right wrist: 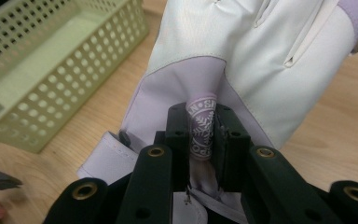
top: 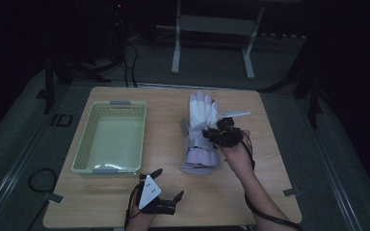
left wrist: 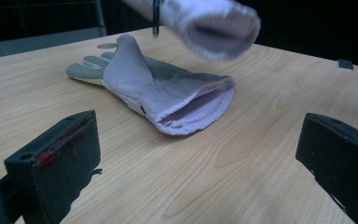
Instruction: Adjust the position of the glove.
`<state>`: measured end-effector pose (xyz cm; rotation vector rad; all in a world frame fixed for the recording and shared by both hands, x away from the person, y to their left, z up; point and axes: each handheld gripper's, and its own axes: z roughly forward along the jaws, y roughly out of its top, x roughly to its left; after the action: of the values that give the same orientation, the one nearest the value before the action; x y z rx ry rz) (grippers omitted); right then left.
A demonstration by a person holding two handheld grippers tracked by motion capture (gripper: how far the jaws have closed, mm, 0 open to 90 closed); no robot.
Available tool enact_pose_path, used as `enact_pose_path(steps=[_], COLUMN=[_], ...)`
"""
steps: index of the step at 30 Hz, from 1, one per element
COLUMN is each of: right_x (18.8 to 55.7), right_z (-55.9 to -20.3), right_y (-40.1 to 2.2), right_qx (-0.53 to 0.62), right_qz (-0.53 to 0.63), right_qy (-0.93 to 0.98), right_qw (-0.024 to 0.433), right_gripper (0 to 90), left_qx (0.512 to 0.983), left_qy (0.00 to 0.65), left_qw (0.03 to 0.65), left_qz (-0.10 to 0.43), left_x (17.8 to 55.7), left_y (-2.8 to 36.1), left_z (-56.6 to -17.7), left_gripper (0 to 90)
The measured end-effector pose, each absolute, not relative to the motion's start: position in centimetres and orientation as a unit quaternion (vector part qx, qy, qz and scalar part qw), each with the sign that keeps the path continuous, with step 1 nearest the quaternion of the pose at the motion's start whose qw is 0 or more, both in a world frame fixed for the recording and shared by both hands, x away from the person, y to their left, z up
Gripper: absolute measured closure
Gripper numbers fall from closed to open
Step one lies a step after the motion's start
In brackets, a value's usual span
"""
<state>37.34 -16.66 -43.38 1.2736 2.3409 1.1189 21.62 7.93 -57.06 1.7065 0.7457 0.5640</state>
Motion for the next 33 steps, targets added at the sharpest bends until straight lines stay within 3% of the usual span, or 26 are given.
enact_pose_path(steps=[18,30,33], right_x=[40.0,39.4,39.0], right_z=[-49.9,-50.5,-50.5], right_y=[-14.4,-14.9,-15.5], right_qx=[0.466,0.430,0.431], right_qz=[0.318,0.304,0.304], right_qy=[0.819,0.844,0.844], right_qw=[0.100,0.101,0.098], right_gripper=[73.8,72.9,69.0], left_qx=[0.725,0.725,0.725], left_qy=[0.317,0.317,0.318], left_qw=[0.563,0.562,0.563], left_qz=[0.238,0.239,0.239], left_x=[21.6,21.6,21.6], left_y=[8.0,8.0,7.9], left_z=[-57.1,-57.1,-57.1], left_gripper=[0.0,0.0,0.0])
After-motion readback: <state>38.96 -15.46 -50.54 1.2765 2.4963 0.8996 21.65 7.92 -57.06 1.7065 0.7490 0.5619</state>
